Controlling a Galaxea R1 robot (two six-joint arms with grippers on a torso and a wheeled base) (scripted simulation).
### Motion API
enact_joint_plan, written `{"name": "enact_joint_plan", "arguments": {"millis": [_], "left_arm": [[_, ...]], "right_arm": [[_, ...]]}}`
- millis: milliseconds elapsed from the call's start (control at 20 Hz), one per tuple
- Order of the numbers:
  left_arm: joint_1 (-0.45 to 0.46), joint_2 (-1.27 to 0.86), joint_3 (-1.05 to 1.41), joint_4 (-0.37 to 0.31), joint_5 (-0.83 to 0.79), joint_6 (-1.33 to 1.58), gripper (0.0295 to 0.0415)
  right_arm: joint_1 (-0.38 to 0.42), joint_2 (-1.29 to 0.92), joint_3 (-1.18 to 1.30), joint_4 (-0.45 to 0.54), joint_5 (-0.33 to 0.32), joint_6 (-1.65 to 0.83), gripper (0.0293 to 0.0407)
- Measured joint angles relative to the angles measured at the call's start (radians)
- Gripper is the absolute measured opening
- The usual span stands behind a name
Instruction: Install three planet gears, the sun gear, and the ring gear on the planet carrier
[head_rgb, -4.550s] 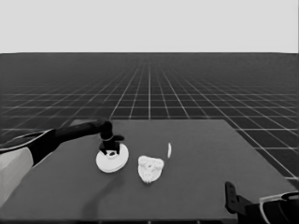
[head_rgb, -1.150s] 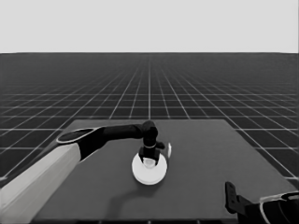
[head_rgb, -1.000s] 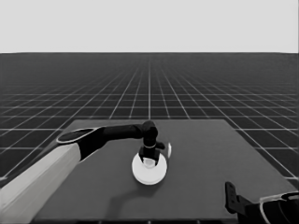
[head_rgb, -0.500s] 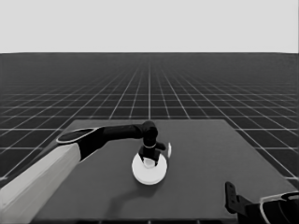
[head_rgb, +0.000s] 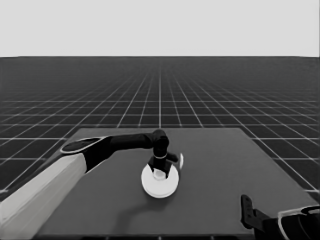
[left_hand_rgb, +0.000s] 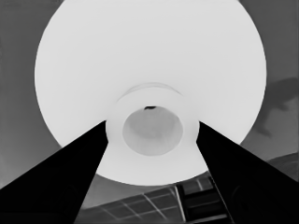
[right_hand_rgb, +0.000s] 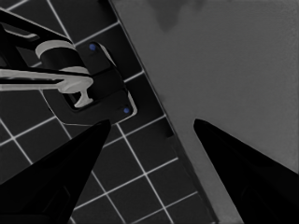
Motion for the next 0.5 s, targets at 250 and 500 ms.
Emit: {"name": "enact_joint_plan", "arguments": {"millis": [250,500], "left_arm": [[0.0,0.0,0.0,0.0,0.0,0.044,0.0349],[-0.001,0.0,0.0,0.0,0.0,0.078,0.0381]], "right_arm": [[0.0,0.0,0.0,0.0,0.0,0.0,0.0385],[0.0,0.0,0.0,0.0,0.0,0.0,0.0385]]}}
